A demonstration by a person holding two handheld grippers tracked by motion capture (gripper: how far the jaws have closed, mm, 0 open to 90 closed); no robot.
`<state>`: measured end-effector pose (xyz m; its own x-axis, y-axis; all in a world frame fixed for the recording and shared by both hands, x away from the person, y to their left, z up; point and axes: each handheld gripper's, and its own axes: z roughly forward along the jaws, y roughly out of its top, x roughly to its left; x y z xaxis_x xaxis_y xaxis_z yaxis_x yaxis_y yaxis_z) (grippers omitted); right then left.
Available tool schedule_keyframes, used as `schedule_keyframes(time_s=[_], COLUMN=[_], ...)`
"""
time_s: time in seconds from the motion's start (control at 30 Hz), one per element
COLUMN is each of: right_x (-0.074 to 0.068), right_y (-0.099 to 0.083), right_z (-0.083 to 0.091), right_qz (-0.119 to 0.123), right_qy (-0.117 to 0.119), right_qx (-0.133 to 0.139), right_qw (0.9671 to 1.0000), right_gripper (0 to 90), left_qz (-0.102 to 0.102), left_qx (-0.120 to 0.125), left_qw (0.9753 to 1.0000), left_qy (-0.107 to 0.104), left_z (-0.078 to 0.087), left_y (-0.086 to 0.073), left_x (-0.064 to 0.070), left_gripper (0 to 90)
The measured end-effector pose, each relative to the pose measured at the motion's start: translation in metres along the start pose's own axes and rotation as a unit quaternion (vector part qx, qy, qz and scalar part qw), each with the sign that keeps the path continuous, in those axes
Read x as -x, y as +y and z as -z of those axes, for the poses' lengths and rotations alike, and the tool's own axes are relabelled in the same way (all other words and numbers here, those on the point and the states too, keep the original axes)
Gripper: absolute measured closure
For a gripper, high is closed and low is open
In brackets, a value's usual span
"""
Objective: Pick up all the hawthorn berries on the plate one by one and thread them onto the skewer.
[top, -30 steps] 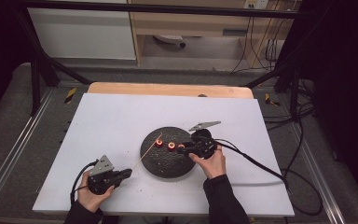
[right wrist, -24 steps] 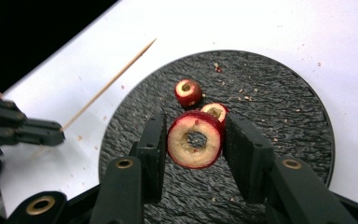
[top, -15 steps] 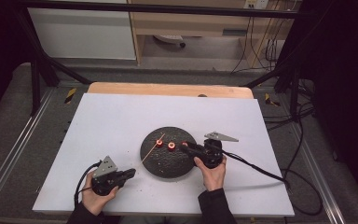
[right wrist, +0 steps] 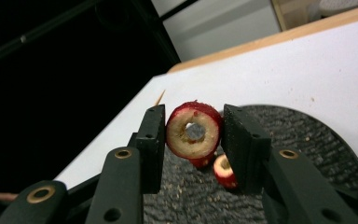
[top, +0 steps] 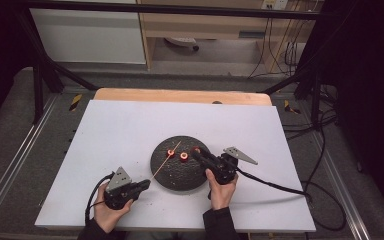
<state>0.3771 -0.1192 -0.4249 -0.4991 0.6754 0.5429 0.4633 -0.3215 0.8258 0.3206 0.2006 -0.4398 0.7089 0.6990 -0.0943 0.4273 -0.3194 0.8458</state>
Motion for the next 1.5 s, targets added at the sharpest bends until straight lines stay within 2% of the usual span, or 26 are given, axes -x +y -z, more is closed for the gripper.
schedule_keyframes(time_s=[0.17,0.43,0.63,0.67,1.0,1.5], right_x=[0.000,0.002,0.004,0.004,0.009,0.009], right_y=[0.002,0.008,0.014,0.016,0.020,0.016], right_z=[-0.004,-0.007,-0.009,-0.010,-0.016,-0.019], right_qz=[-0.018,-0.027,-0.030,-0.037,-0.048,-0.058], right_qy=[0.003,0.001,-0.004,-0.003,0.005,0.019], right_qx=[0.029,0.059,0.092,0.100,0.124,0.125], right_qw=[0.9994,0.9979,0.9953,0.9943,0.9912,0.9903], right_gripper=[61.0,61.1,61.1,61.1,61.1,61.2], left_qz=[-0.001,-0.003,-0.001,-0.002,-0.001,0.001], left_qx=[0.002,0.011,0.015,0.015,0.018,0.028], left_qw=[1.0000,0.9999,0.9999,0.9999,0.9997,0.9995], left_qy=[0.000,-0.003,-0.005,-0.006,-0.016,-0.017], left_z=[-0.003,-0.009,-0.013,-0.013,-0.018,-0.024], left_y=[0.006,0.016,0.018,0.018,0.020,0.024], left_x=[0.004,0.013,0.017,0.018,0.024,0.029], left_gripper=[87.9,87.9,87.9,88.0,88.0,88.0])
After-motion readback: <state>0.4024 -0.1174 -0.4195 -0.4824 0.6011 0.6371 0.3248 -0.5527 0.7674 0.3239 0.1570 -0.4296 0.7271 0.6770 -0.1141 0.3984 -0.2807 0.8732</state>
